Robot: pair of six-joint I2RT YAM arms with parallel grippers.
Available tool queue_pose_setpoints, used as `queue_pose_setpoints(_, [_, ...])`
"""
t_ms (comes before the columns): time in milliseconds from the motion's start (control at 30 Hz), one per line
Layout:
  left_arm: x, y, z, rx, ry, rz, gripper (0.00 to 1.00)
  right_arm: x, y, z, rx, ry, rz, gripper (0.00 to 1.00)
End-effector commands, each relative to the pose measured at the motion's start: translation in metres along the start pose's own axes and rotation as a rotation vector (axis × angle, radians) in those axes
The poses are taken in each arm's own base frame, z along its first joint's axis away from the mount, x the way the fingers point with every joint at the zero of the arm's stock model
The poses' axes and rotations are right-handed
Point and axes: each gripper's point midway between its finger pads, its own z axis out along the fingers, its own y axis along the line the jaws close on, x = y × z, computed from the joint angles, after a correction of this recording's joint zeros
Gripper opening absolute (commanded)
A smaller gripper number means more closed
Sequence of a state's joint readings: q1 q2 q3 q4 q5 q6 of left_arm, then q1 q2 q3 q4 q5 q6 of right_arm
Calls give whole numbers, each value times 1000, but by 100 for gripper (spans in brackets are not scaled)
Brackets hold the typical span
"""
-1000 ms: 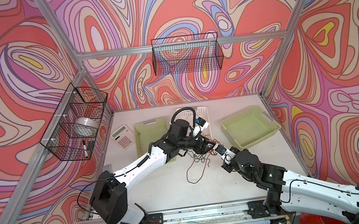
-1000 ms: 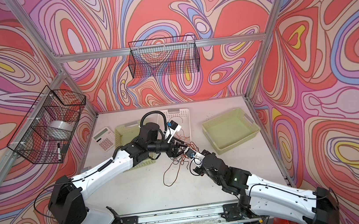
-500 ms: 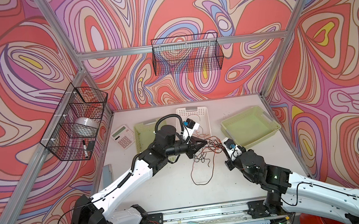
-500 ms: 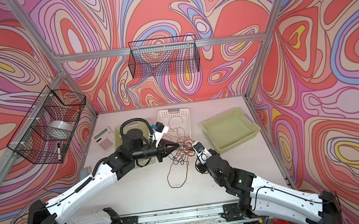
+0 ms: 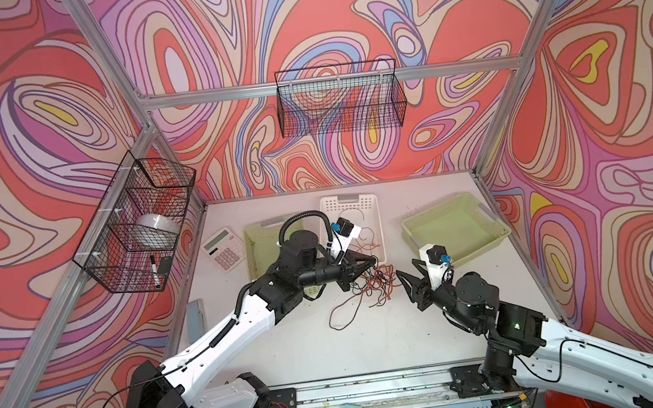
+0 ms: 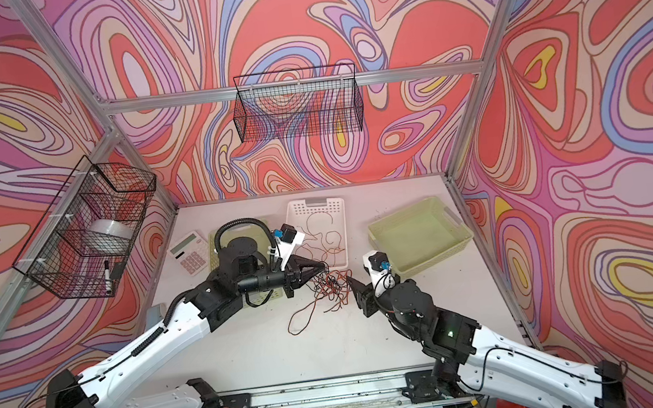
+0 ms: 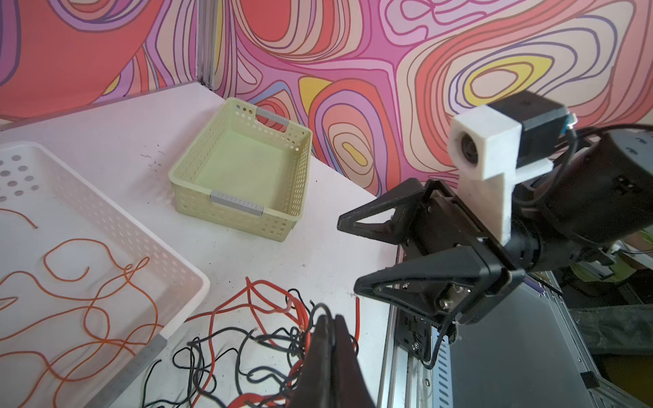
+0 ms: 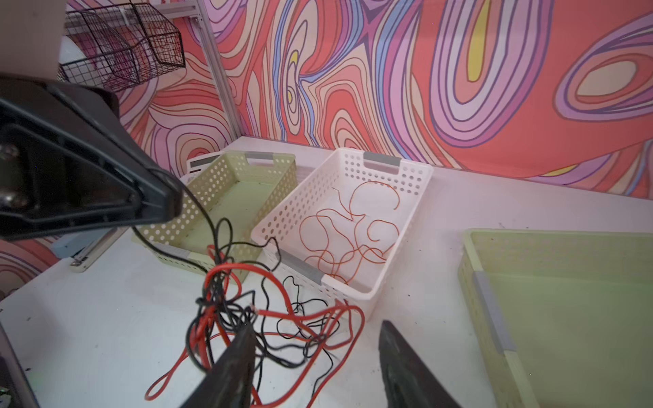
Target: Untangle the cables
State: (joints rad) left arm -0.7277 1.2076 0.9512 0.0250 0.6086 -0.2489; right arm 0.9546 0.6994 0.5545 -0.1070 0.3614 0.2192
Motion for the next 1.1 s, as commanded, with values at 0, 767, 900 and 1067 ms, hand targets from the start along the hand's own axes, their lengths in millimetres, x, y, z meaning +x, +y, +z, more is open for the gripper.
queue_pose_setpoints(0, [-6,-6,2,10,5,33,0,-17,35,12,-147,15,52,56])
queue_pose_setpoints(767, [-19,-18,-9,6,-24,93,0,37,39,41,-105,295,161,36])
queue_pose_setpoints(900, [-20,-19,-12,-3,-25,106,0,33,36,38,-108,269,194,5])
queue_pose_setpoints(1067, [-32,-22,-26,-53,-35,155,0,42,10,35,-34,287,251,0])
